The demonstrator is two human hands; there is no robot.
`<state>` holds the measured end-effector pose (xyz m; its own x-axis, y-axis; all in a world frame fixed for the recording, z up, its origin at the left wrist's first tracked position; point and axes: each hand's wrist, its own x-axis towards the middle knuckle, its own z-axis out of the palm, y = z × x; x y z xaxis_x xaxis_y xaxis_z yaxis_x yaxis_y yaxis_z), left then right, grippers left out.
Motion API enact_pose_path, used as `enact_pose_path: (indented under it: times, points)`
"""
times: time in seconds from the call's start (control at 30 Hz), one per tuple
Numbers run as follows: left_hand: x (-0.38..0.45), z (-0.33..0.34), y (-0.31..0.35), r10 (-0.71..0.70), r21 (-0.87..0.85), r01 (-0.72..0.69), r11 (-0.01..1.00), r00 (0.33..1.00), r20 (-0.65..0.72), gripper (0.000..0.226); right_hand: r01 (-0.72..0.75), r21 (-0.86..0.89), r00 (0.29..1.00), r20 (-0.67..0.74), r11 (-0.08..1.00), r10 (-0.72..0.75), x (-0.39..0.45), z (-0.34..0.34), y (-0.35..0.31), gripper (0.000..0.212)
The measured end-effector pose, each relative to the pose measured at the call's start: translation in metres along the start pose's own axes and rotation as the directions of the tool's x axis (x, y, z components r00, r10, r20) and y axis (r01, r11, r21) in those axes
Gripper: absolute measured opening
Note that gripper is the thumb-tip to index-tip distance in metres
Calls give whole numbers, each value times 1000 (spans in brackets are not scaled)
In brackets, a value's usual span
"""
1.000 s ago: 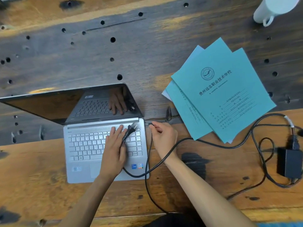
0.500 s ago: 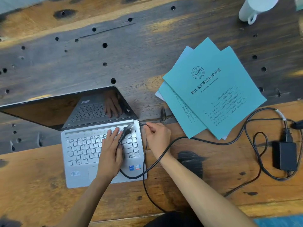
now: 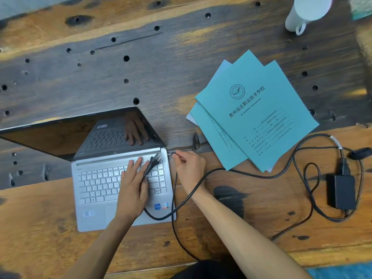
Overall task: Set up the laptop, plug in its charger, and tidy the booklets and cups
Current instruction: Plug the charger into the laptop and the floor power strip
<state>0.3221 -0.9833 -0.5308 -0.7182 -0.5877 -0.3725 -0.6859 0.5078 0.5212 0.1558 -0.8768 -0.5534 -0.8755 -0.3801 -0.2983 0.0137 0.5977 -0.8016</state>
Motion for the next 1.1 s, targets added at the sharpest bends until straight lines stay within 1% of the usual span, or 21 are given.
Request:
enact_pose_path:
  times: [0.17,0.23,0.3,0.37,0.47,0.57,0.8,0.87,0.93,1.0,1.03,1.1]
  points:
    - [0,0,0,3,17,-3,1000,1000,5,53,41,-21,999,33,999,-40,0,3,-2,17]
    - [0,0,-1,6,20,-6,1000,1000,6,53,134,-98,991,32,986,-131,-2,2,0,24]
    - [0,0,-2,11,29,-12,1000,1000,6,53,241,-236,970,35,941,-239,-9,0,1,38]
    - [0,1,-3,20,47,-21,999,1000,10,54,321,-316,945,40,893,-326,-15,-3,2,53]
    - [0,2,-6,45,100,-48,994,999,31,56,398,-355,911,47,846,-409,-19,-5,3,62]
    - [1,3,-8,51,135,-55,989,998,33,56,451,-332,891,108,829,-441,-18,-5,2,63]
    - [3,4,-5,39,182,-44,982,999,30,57,505,-309,863,194,806,-466,-22,-13,6,57]
    - [3,2,-3,36,194,-44,980,998,46,56,479,-281,873,248,831,-419,-26,-14,7,62]
    - [2,-1,0,38,209,-49,977,998,59,56,425,-276,892,290,862,-347,-30,-13,8,69]
    - [1,-8,5,33,210,-42,977,998,49,57,357,-272,911,314,894,-268,-37,-13,8,70]
    - [0,-11,8,29,200,-35,979,999,30,57,325,-260,920,309,909,-241,-41,-15,8,65]
    - [-5,-18,18,19,123,-18,992,1000,-2,55,291,-226,933,283,930,-223,-50,-20,10,44]
